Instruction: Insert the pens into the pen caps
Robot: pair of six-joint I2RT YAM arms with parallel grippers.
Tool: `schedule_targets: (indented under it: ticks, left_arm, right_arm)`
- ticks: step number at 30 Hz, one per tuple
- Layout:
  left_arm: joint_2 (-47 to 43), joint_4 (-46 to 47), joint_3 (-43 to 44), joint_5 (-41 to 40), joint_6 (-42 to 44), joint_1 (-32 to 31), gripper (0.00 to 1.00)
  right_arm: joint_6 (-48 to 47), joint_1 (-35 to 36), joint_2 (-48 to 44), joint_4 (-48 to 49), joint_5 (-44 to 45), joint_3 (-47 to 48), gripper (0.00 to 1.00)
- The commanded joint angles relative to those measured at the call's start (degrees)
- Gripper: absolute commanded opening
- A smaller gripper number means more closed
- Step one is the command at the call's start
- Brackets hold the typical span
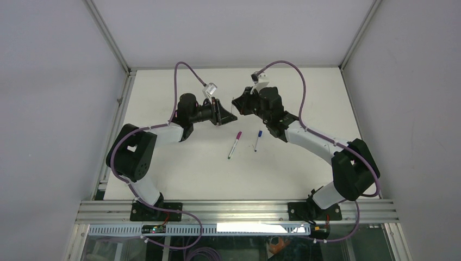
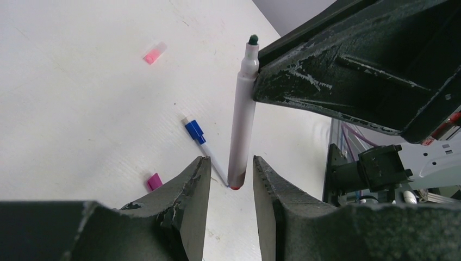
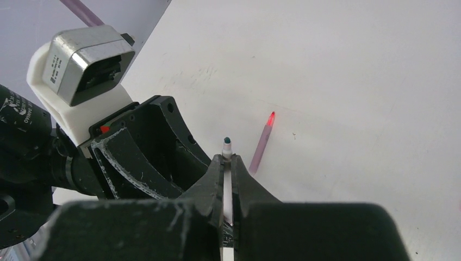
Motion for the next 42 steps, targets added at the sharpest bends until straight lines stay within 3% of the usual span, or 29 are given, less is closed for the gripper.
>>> schedule_targets:
  ticks: [1, 4, 7, 13, 16, 21, 25, 29, 35, 42]
  left_arm:
    - [0.1, 4.1, 0.6, 1.3, -0.5, 0.1, 0.35]
    - [0.2, 4.8, 0.6, 1.3, -0.9, 0.1, 0.3]
    - [0.3, 5.0, 0.8, 1.9, -0.9, 0.1, 0.0]
    - [-1.4, 1.5, -0.2, 1.0, 2.4, 0.1, 0.0]
    - [-3.6, -7.0, -0.6, -1.2, 7.3, 0.1, 0.0]
    - [-9.0, -19.9, -3.4, -9.9, 16.5, -0.4, 0.0]
    - [-13.1, -24.9, -7.3, -15.3, 20.6, -0.4, 0.0]
    - [-16.5, -24.5, -10.5, -15.0, 23.0, -0.4, 0.0]
    - [-19.9, -22.7, -13.8, -12.8, 24.8, -0.4, 0.0]
    - [-21.6, -18.2, -16.9, -10.9, 23.5, -0.4, 0.0]
  right_arm:
    - [0.9, 0.8, -2.0, 4.0, 1.0, 0.3, 0.0]
    - [1.0, 1.0, -1.4, 4.2, 1.0, 0.3, 0.0]
    - [1.0, 1.1, -0.7, 4.3, 0.9, 0.4, 0.0]
    - [0.8, 1.1, -1.4, 2.2, 4.3, 0.3, 0.0]
    - [-2.2, 0.4, -3.7, -3.6, 9.2, 0.8, 0.42]
    - [-5.7, -5.9, -12.5, -12.9, 15.5, -3.6, 0.6]
    - [-10.4, -12.8, -17.1, -22.9, 17.4, -8.5, 0.61]
    - [-13.7, -15.5, -13.7, -29.9, 20.3, -7.3, 0.61]
    - [-18.8, -17.1, -10.3, -24.2, 15.6, -9.1, 0.55]
    - [-29.7, -21.0, -6.3, -21.1, 22.0, -11.9, 0.45]
